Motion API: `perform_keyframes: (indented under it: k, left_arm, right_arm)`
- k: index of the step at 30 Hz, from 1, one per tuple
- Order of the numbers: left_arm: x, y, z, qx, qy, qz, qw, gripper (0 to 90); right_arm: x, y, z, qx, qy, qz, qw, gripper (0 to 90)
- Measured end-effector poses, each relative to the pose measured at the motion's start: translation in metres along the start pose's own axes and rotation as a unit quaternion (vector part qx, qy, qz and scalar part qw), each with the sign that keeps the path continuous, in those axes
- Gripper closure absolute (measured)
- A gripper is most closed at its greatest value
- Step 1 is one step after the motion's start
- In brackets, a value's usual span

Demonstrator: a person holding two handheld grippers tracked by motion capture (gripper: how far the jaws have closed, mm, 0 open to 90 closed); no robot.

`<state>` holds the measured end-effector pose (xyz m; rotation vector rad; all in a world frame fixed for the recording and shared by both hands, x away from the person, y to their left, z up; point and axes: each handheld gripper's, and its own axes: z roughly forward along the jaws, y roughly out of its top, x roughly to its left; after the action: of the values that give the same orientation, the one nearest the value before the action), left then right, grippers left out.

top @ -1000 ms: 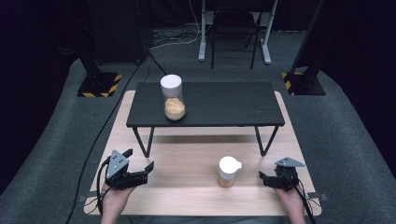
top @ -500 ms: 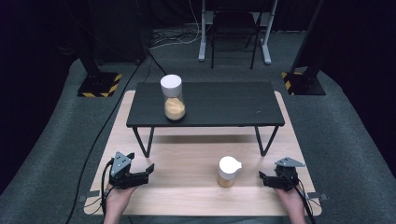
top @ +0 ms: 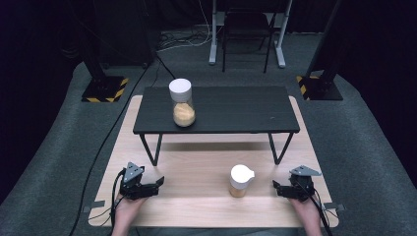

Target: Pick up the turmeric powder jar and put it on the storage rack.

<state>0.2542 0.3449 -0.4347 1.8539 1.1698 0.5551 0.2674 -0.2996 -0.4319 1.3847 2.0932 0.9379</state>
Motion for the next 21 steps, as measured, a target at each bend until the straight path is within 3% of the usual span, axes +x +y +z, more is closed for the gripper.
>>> perform_keyframes:
  k: [12,21]
  left_arm:
    - [0.001,0.006,0.014,0.049,-0.008,0.006,0.9988,8.6]
    - [-0.002,0.010,0.022,0.081,0.007,0.011,0.9966,8.5]
  right_arm:
    - [0.000,0.000,0.000,0.000,0.000,0.000,1.0000,13.0]
    - [0.000,0.000,0.000,0.000,0.000,0.000,1.0000,13.0]
